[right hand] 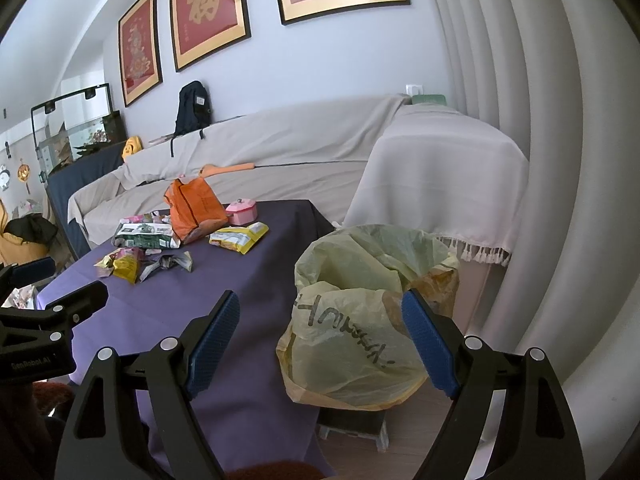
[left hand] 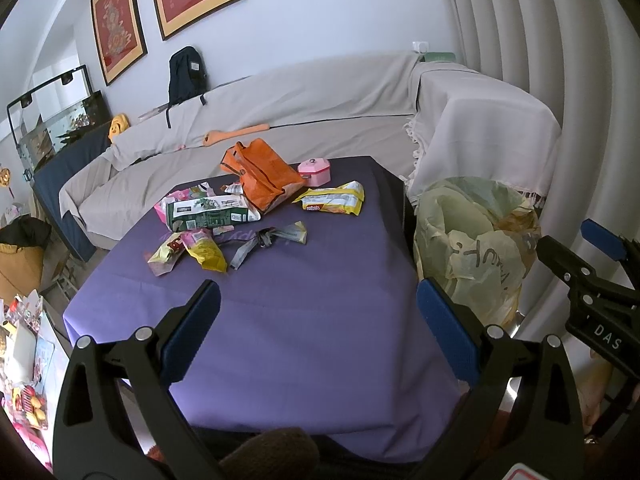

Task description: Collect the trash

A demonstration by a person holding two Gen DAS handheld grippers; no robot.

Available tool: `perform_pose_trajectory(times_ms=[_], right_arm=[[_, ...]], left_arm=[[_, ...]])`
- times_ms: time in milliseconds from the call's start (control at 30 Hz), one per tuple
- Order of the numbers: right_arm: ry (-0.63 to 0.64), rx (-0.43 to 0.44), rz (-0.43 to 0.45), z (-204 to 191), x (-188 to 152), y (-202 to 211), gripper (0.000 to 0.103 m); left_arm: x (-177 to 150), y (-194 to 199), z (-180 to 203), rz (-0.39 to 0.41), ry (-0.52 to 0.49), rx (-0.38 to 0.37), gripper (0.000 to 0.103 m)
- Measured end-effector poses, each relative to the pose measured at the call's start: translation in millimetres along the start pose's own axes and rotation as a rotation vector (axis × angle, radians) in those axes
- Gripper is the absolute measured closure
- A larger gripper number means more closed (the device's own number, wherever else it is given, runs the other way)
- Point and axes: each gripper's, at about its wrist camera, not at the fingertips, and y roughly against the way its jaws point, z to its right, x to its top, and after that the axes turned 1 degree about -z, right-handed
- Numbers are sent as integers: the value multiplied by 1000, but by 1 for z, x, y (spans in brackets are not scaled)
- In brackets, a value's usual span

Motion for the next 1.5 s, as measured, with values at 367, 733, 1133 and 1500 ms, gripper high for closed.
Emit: perform_pose_trajectory(times_ms=[367, 733, 1133, 1500], right_arm=[[1, 0, -1, 0, -1, 0, 24], [0, -3, -4, 0, -3, -1, 24], [-3, 0, -6, 0, -2, -1, 24], [-4, 0, -6, 1, -2, -1, 24]], left_arm=[[-2, 0, -1, -2, 2, -1, 9], [-2, -1, -2, -5, 3, -1, 9], [-2, -1, -2, -5, 3, -1, 9], [-2, -1, -2, -6, 4, -2, 9]])
